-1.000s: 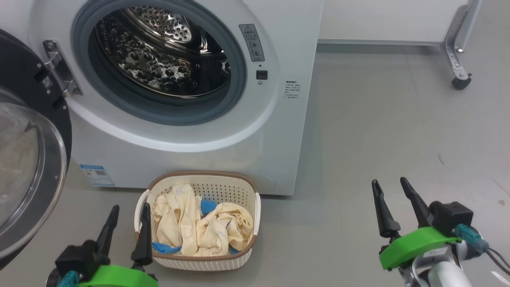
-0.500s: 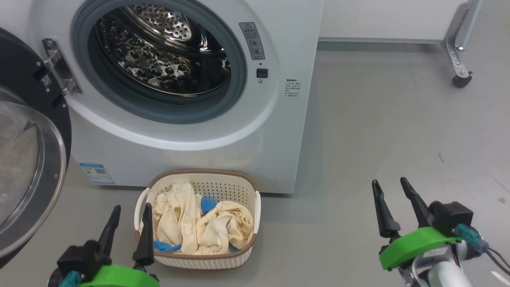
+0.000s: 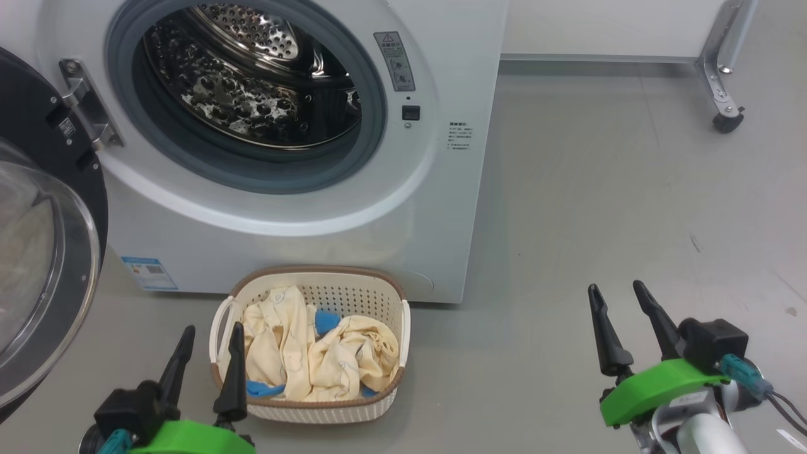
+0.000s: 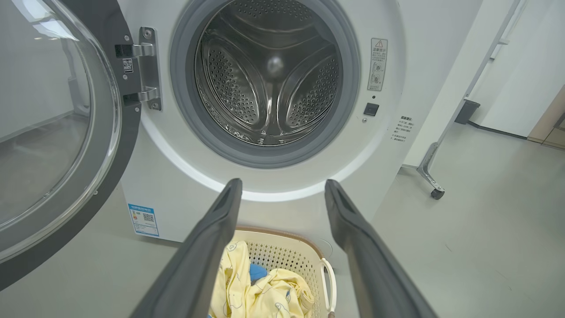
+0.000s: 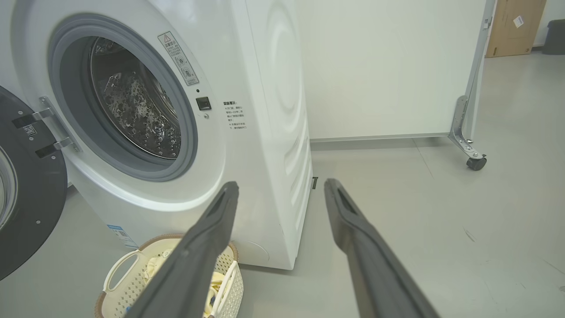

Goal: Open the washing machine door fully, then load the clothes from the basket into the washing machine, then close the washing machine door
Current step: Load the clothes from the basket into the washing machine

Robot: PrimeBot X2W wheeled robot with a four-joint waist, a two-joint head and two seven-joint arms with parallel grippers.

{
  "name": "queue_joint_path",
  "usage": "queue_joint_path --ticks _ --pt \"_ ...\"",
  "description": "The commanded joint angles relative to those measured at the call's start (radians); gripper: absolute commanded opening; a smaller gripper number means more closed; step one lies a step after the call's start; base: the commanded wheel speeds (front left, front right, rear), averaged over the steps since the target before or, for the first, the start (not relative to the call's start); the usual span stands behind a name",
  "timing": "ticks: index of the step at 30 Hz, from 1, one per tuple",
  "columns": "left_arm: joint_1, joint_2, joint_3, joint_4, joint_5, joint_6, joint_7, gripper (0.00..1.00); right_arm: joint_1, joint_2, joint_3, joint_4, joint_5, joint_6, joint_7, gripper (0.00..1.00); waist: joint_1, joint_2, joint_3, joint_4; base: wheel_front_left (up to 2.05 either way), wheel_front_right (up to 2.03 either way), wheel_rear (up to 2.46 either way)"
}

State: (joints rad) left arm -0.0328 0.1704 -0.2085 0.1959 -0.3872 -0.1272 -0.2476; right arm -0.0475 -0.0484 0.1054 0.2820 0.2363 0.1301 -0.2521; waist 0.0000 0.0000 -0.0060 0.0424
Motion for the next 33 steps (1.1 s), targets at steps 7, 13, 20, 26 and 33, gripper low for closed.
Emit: queue_joint_path --ticks 7,13,20,26,33 --pt "-0.041 0.011 0.029 -0.028 0.008 -0.003 -0.014 1.0 -0.036 -0.002 0.025 -0.03 0.004 0.001 -0.01 1.0 0.0 0.0 0.004 -0.002 0.0 0.0 0.0" --pt "-0.044 0.013 0.022 -0.026 0.009 -0.003 -0.014 1.0 -0.038 -0.002 0.027 -0.029 0.003 0.001 -0.01 1.0 0.0 0.0 0.005 -0.002 0.0 0.0 0.0" --pt "-0.05 0.017 0.016 -0.028 0.009 -0.003 -0.014 1.0 -0.044 -0.002 0.031 -0.032 0.001 0.001 -0.01 1.0 0.0 0.0 0.022 -0.004 0.0 0.0 0.0" --pt "-0.068 0.021 0.013 -0.027 0.012 -0.003 -0.014 1.0 -0.055 -0.002 0.025 -0.035 -0.005 0.001 -0.01 1.0 0.0 0.0 0.069 -0.012 0.0 0.0 0.0" --pt "-0.115 0.034 0.001 -0.015 0.004 -0.003 -0.014 1.0 -0.089 -0.002 0.011 -0.045 -0.014 0.001 -0.01 1.0 0.0 0.0 0.173 -0.041 0.0 0.0 0.0"
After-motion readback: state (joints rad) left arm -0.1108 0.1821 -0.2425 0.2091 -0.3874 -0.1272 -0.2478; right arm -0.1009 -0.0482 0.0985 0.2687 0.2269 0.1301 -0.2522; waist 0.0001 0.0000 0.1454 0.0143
